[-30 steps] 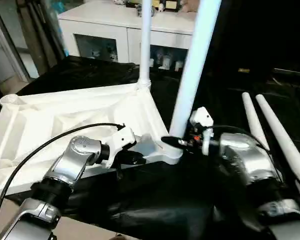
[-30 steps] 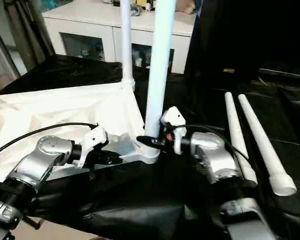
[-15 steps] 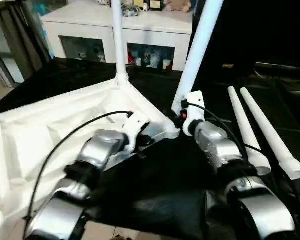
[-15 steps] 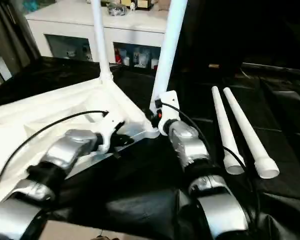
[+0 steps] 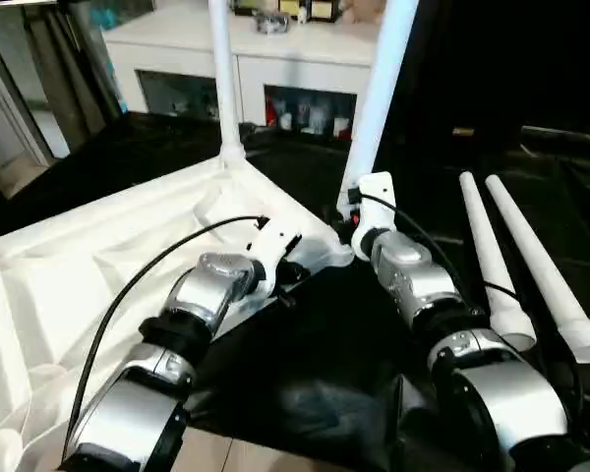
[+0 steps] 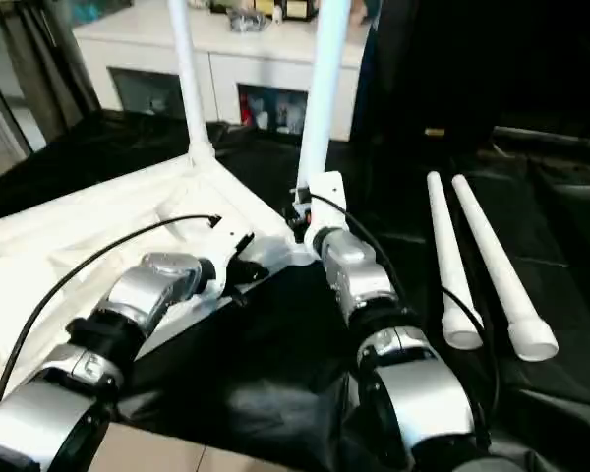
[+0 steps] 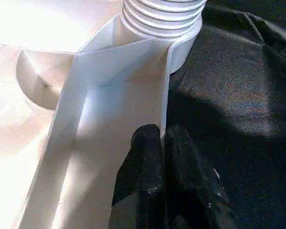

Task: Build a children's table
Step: Insert table leg to table base

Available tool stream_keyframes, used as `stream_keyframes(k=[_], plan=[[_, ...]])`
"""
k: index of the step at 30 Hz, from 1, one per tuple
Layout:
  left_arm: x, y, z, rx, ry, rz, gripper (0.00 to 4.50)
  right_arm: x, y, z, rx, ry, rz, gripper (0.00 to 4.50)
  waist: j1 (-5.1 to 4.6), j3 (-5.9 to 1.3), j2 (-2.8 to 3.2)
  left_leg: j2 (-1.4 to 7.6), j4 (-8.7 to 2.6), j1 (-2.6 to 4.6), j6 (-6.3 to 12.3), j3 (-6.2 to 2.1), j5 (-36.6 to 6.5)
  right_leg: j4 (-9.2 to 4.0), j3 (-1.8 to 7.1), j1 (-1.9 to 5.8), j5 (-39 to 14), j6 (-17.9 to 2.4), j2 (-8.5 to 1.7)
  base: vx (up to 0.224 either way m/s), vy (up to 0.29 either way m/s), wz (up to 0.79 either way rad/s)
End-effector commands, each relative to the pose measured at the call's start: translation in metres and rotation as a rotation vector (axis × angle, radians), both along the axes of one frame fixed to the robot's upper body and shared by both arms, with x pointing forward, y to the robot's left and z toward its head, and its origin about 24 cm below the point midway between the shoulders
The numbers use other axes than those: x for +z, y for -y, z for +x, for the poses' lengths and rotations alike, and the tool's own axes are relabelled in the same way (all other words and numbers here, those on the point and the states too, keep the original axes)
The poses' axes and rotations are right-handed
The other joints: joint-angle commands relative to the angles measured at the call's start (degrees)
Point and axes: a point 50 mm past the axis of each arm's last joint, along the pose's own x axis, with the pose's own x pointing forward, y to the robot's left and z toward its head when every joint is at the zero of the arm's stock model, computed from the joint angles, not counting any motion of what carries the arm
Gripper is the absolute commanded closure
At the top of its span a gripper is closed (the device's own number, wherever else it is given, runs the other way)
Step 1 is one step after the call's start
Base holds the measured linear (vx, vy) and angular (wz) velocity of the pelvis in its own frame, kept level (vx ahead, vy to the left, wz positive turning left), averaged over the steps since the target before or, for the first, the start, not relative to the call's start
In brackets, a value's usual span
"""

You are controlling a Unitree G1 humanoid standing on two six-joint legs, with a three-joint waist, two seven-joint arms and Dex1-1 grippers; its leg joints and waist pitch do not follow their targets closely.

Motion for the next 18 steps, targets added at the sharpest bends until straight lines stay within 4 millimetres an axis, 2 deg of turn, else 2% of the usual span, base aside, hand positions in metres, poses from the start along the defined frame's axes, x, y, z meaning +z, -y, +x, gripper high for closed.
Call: stream_keyframes(k=[1, 4, 5, 7, 8, 9, 11, 13, 14, 17, 18], plan=[[0.009, -0.016, 0.012, 0.125, 0.071, 0.066, 4.5, -0.07, -0.016, -0.042, 0.095, -0.331, -0.01, 2.61, -0.66, -1.35, 0.53, 4.77, -5.63, -0.1, -0.15, -1.65, -13.4, -5.82, 3.89, 1.26, -9.7, -10.5, -5.63, 0.0, 0.0, 0.0], [0.01, -0.016, 0.012, 0.119, 0.076, 0.065, 4.5, -0.068, -0.016, -0.041, 0.117, -0.325, -0.026, 2.61, -0.75, -1.27, 0.55, 4.77, -5.86, 0.16, -0.5, -1.53, -14.3, -6.11, 3.95, 1.12, -10.8, -10.2, -5.62, 0.0, 0.0, 0.0], [0.01, -0.016, 0.012, 0.112, 0.081, 0.063, 4.5, -0.066, -0.018, -0.04, 0.131, -0.314, -0.023, 2.61, -0.74, -1.03, 0.56, 4.74, -6.05, 0.36, -0.74, -1.5, -15.9, -6.5, 4.04, 1.01, -13.8, -9.7, -5.72, 0.0, 0.0, 0.0], [0.01, -0.015, 0.012, 0.109, 0.083, 0.06, 4.5, -0.064, -0.018, -0.038, 0.136, -0.302, -0.024, 2.61, -0.68, -1.2, 0.56, 4.81, -6.11, 0.43, -0.76, -1.54, -15.3, -6.61, 4.15, 1.05, -14.2, -9.5, -5.85, 0.0, 0.0, 0.0], [0.011, -0.015, 0.012, 0.105, 0.084, 0.058, 4.5, -0.061, -0.019, -0.037, 0.155, -0.288, -0.011, 2.61, -0.69, -1.21, 0.54, 4.81, -6.11, 0.32, -0.7, -1.53, -14.8, -6.57, 4.16, 1.11, -13.6, -9.5, -5.85, 0.0, 0.0, 0.0], [0.011, -0.015, 0.012, 0.104, 0.085, 0.058, 4.5, -0.059, -0.02, -0.036, 0.163, -0.284, -0.001, 2.26, -0.68, -1.19, 0.54, 4.77, -6.09, 0.26, -0.48, -1.47, -14.2, -6.57, 4.14, 1.12, -12.9, -9.5, -5.78, 0.0, 0.0, 0.0], [0.011, -0.015, 0.012, 0.1, 0.086, 0.058, 4.5, -0.054, -0.022, -0.034, 0.175, -0.268, 0.025, 1.91, -0.64, -1.25, 0.49, 4.79, -6.04, 0.29, 0.16, -1.35, -12.9, -6.49, 4.12, 1.14, -11.4, -9.7, -5.74, 0.0, 0.0, 0.0], [0.011, -0.016, 0.012, 0.097, 0.087, 0.057, 4.5, -0.051, -0.023, -0.032, 0.185, -0.255, 0.033, 1.84, -0.76, -1.28, 0.41, 4.72, -6.04, -0.1, 0.65, -1.41, -12.6, -6.4, 4.09, 1.41, -11.1, -9.7, -5.8, 0.0, 0.0, 0.0], [0.011, -0.016, 0.012, 0.095, 0.087, 0.055, 4.5, -0.05, -0.024, -0.032, 0.19, -0.251, 0.033, 1.64, -1.14, -1.38, 0.35, 4.85, -6.13, -0.34, 0.83, -1.53, -10.0, -6.1, 3.89, 1.7, -8.1, -9.9, -5.75, 0.0, 0.0, 0.0], [0.011, -0.016, 0.012, 0.094, 0.088, 0.053, 4.5, -0.048, -0.024, -0.03, 0.186, -0.241, 0.039, 1.41, -1.82, -1.6, 0.43, 4.82, -5.83, -0.11, 1.47, -1.34, -7.9, -5.63, 3.65, 1.7, -3.0, -11.6, -5.46, 0.0, 0.0, 0.0], [0.011, -0.016, 0.012, 0.093, 0.089, 0.053, 4.5, -0.048, -0.024, -0.03, 0.183, -0.239, 0.042, 1.31, -2.01, -1.64, 0.41, 4.75, -5.64, -0.28, 2.11, -1.25, -6.8, -5.41, 3.61, 1.89, -1.0, -12.3, -5.49, 0.0, 0.0, 0.0]])
